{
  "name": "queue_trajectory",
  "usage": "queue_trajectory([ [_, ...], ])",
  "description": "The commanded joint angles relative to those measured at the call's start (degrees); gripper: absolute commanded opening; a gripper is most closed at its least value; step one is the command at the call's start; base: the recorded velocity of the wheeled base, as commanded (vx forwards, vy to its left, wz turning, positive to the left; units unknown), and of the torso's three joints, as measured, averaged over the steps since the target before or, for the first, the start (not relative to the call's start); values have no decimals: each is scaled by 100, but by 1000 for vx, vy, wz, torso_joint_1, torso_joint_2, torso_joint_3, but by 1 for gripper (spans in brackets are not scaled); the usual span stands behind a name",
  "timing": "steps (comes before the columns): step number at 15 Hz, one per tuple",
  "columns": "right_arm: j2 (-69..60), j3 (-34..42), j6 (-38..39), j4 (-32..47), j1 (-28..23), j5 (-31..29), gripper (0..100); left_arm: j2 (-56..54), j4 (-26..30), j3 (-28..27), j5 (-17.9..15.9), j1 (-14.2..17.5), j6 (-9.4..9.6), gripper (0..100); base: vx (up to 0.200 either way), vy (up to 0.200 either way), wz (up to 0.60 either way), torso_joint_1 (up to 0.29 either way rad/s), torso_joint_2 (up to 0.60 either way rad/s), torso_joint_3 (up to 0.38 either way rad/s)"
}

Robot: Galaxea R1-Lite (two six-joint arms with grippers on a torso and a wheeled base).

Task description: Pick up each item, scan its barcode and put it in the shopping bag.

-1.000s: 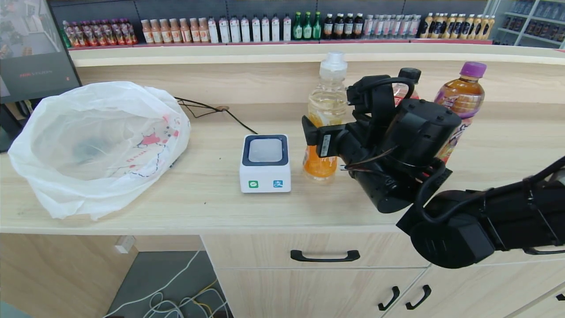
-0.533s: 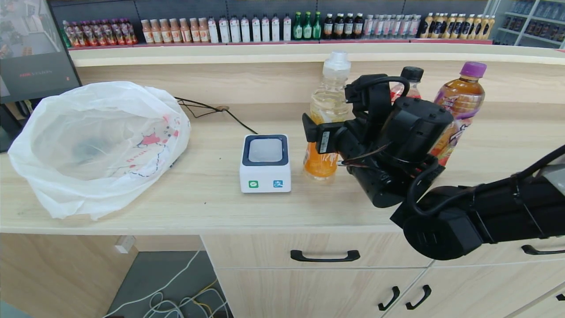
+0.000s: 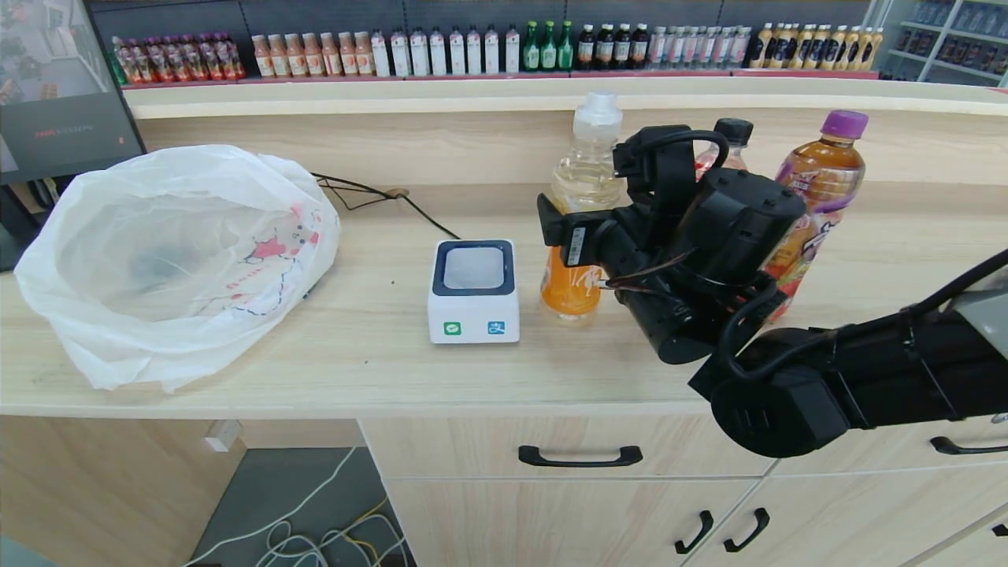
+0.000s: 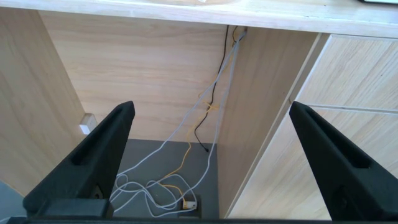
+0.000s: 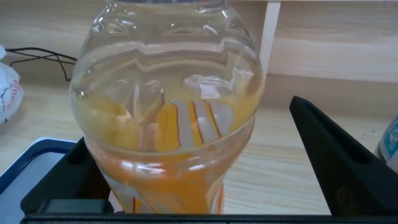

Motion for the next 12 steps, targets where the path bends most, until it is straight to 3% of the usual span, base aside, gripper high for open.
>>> queue_trajectory([
  [1, 2, 18, -3, -10, 20, 15, 100, -2, 5, 0, 4, 0, -1, 100, 0, 0, 0, 0, 0, 0],
  [6, 2, 36, -135, -72, 117, 15, 100, -2, -4, 0, 4, 0, -1, 100, 0, 0, 0, 0, 0, 0],
  [7, 11, 36, -118, -81, 117, 15, 0, -2, -4, 0, 4, 0, -1, 100, 0, 0, 0, 0, 0, 0],
  [12, -15, 45, -30, -204, 187, -3, 0, -2, 5, 0, 4, 0, -1, 100, 0, 0, 0, 0, 0, 0],
])
